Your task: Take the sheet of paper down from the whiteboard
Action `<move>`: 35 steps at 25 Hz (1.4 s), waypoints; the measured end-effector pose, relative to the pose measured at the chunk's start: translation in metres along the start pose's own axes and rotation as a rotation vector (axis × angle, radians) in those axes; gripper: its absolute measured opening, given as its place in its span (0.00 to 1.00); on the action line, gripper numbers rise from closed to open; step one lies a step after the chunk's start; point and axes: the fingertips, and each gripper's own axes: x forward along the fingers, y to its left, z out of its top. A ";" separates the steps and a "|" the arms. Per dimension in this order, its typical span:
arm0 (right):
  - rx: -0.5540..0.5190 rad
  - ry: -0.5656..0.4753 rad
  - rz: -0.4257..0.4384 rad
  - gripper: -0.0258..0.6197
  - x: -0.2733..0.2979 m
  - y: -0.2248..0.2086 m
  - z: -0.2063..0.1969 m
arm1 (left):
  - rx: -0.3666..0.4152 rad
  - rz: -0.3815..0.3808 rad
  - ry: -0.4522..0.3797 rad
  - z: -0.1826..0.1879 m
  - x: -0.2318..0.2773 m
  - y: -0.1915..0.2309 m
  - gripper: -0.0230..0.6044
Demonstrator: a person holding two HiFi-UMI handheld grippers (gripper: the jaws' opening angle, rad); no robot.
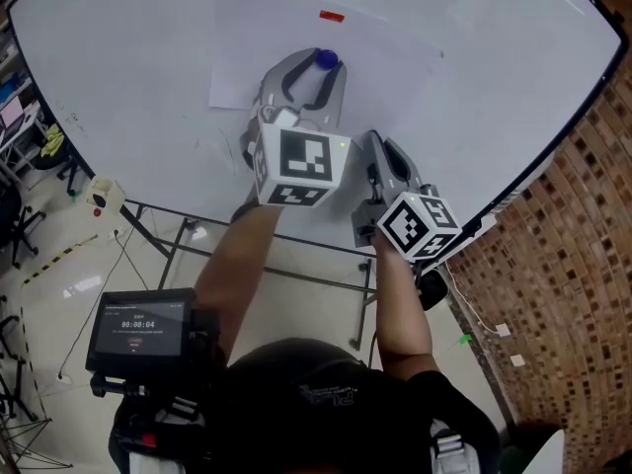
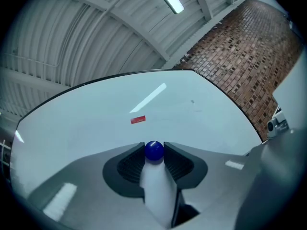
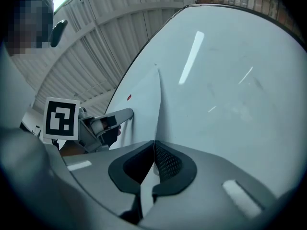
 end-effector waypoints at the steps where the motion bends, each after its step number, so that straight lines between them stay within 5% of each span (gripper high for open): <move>1: 0.000 -0.003 0.001 0.06 0.000 0.000 0.001 | -0.002 0.000 -0.001 0.000 0.000 0.001 0.23; 10: -0.013 -0.016 -0.013 0.06 -0.007 -0.001 0.001 | -0.063 -0.016 -0.012 0.000 -0.004 0.002 0.23; 24: -0.118 0.092 -0.189 0.06 -0.041 -0.026 -0.046 | -0.202 0.063 -0.034 -0.009 -0.079 0.044 0.23; 35: -0.283 0.155 -0.287 0.06 -0.070 -0.028 -0.071 | -0.259 0.061 0.062 -0.051 -0.094 0.051 0.23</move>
